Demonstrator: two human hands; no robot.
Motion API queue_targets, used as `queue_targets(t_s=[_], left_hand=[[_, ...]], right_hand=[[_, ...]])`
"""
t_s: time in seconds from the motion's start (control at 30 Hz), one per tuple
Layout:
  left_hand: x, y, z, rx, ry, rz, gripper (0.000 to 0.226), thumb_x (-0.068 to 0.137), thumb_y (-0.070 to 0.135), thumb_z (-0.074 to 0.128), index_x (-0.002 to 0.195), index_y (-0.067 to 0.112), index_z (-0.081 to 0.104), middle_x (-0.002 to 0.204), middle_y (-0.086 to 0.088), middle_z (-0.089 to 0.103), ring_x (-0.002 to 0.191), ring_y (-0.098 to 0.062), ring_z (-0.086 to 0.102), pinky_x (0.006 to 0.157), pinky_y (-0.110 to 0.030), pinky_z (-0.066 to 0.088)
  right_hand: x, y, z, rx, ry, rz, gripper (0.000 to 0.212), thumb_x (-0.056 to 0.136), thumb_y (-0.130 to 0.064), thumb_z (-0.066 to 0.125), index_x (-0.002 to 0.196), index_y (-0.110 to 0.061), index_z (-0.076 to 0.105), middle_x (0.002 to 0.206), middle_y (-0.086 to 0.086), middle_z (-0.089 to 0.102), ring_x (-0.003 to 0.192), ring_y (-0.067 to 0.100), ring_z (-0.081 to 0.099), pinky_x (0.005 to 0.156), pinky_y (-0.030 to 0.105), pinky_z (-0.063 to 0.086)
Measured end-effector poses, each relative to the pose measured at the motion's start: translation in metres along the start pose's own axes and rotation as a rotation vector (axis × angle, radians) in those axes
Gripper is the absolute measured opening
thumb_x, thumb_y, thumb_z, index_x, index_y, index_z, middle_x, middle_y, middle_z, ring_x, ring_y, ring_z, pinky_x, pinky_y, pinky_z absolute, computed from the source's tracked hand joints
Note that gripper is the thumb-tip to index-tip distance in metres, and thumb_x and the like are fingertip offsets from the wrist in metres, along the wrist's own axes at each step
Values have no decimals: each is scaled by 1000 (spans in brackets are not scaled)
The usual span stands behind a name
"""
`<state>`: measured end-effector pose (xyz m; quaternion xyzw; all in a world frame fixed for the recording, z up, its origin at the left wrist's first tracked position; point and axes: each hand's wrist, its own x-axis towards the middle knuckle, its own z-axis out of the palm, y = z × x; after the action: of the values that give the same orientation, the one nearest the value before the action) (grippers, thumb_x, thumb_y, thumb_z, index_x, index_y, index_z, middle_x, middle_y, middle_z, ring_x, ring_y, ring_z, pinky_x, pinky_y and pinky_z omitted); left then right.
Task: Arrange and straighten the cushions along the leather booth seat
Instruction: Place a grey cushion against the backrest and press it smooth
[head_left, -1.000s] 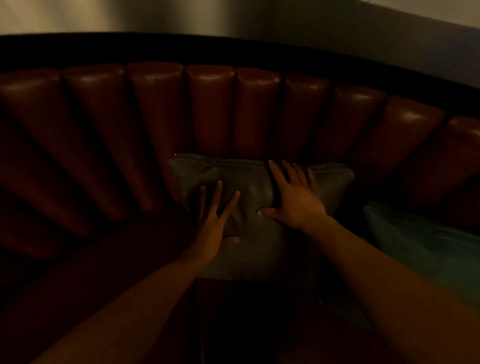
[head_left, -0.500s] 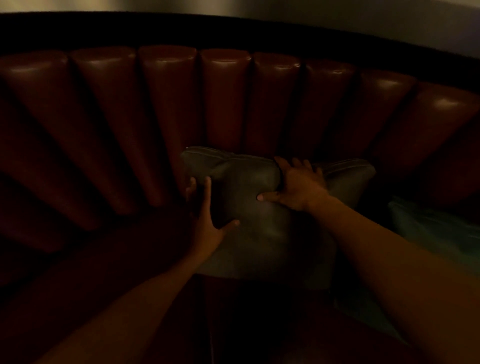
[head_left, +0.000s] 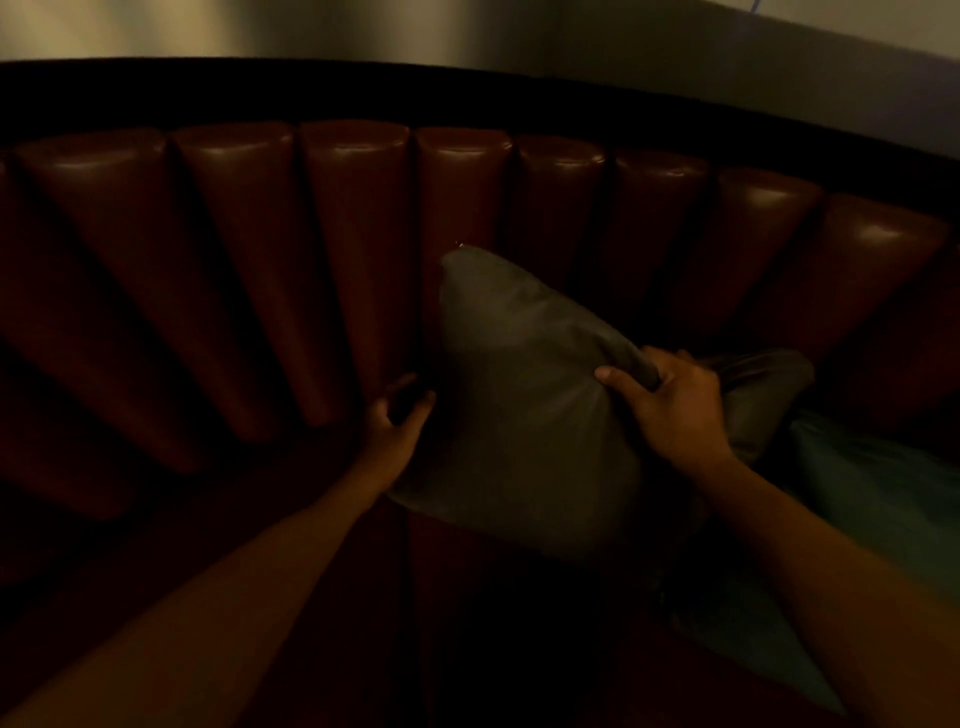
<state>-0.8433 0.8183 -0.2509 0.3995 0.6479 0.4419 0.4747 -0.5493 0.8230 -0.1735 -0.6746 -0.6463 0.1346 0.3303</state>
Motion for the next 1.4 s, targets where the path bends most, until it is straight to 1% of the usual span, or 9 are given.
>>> queue_targets(t_s=[0.17, 0.27, 0.33, 0.5, 0.67, 0.87, 1.07, 1.23, 1.4], left_hand=[[-9, -12, -17, -226, 178, -346, 63, 98, 57, 48, 150, 22, 38, 140, -12, 51, 124, -32, 54, 102, -48, 47], [-8, -8, -28, -590, 177, -191, 92, 65, 79, 71, 142, 33, 51, 136, -6, 62, 116, -28, 65, 91, -50, 56], [8, -3, -34, -697, 104, -131, 88, 64, 77, 75, 138, 32, 59, 137, -2, 64, 123, -25, 63, 100, -48, 52], [12, 47, -40, -569, 255, 66, 54, 80, 61, 75, 123, 30, 69, 125, 5, 70, 116, -18, 67, 104, -45, 52], [12, 107, -48, -456, 457, 253, 67, 81, 61, 72, 134, 20, 62, 128, 5, 68, 115, -10, 66, 103, -32, 52], [8, 146, -61, -440, 504, 400, 39, 82, 48, 79, 115, 30, 66, 108, 18, 71, 99, 7, 68, 90, -18, 55], [5, 83, -49, -261, 249, 202, 75, 71, 73, 74, 135, 36, 60, 131, 14, 66, 119, -6, 63, 107, -36, 49], [-19, 8, -19, -80, -144, 4, 61, 85, 39, 76, 140, 31, 52, 134, 17, 52, 131, -8, 49, 104, -26, 38], [-22, 1, -12, -55, -189, -112, 137, 24, 90, 75, 145, 33, 49, 144, 12, 52, 134, -14, 49, 113, -40, 40]], right_hand=[[0, -11, -24, 318, 109, 71, 32, 89, -50, 76, 93, -18, 74, 92, 1, 74, 92, 24, 71, 88, 49, 58], [-6, -26, -29, 483, 175, 67, 20, 91, -37, 78, 97, -18, 75, 97, 4, 77, 95, 23, 73, 89, 48, 60], [-14, -32, -26, 574, 197, 82, 12, 93, -33, 76, 101, -23, 75, 100, 1, 78, 98, 19, 74, 90, 44, 60], [-30, -29, -14, 531, 207, 171, 32, 93, -48, 71, 115, -25, 69, 109, -11, 72, 101, 0, 68, 97, 40, 58], [-10, -55, -30, 548, 252, 94, 60, 89, -56, 72, 141, -30, 57, 121, -22, 67, 109, -10, 63, 93, 17, 53], [-17, -61, -17, 586, 315, 157, 59, 87, -63, 70, 136, -31, 62, 120, -17, 70, 109, -4, 66, 98, 30, 56], [-59, -1, 35, 553, 165, 396, 91, 78, -79, 62, 154, -34, 38, 144, -8, 54, 136, 18, 52, 115, 40, 42], [-81, 41, 55, 507, 58, 421, 121, 59, -92, 67, 159, -38, 25, 161, -5, 39, 145, 14, 41, 121, 46, 36], [-70, 55, 49, 529, 56, 385, 119, 61, -80, 78, 159, -45, 19, 154, -17, 44, 137, 4, 48, 118, 41, 41]])
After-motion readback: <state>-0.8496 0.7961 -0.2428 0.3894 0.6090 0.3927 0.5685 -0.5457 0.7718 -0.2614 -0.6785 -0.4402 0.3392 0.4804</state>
